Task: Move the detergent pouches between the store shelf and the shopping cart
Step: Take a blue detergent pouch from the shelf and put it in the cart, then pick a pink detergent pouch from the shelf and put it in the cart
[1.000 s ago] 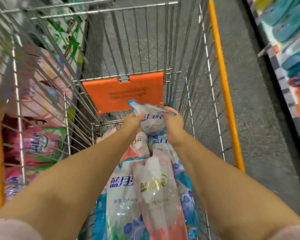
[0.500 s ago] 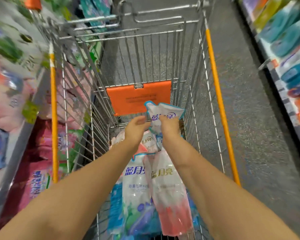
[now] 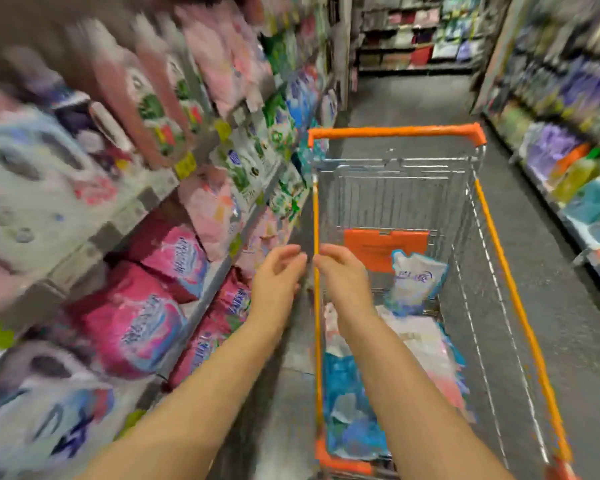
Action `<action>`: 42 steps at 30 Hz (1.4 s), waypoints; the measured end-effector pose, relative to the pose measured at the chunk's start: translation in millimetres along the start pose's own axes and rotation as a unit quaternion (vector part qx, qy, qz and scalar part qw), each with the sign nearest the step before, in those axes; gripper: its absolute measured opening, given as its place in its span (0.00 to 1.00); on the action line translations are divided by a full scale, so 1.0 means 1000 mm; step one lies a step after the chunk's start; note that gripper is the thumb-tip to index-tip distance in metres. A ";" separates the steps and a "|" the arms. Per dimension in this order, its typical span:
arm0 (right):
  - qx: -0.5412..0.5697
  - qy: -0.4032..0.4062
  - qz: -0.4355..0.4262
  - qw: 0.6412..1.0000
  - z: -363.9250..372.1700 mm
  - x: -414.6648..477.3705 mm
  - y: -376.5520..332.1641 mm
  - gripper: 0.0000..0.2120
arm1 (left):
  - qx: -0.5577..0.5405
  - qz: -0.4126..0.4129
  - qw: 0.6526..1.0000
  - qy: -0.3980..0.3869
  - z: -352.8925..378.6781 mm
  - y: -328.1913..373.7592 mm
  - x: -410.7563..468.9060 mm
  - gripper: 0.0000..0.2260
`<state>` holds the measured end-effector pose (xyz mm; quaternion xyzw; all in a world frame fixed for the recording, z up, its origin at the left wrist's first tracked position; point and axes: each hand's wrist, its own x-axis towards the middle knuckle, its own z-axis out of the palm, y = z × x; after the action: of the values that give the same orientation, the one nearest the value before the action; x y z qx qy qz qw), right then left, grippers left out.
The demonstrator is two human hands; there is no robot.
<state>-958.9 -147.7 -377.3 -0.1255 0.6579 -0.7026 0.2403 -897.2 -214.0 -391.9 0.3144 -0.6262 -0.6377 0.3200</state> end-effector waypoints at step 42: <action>-0.105 -0.668 -0.563 0.476 0.496 -0.727 -0.284 0.06 | 0.498 0.046 0.614 0.610 -0.639 0.424 -0.643 0.06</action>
<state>-143.5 -204.9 55.5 -0.9245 0.1558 -0.3161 0.1451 5.3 -84.2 20.9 0.7126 -0.5218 0.1268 0.4514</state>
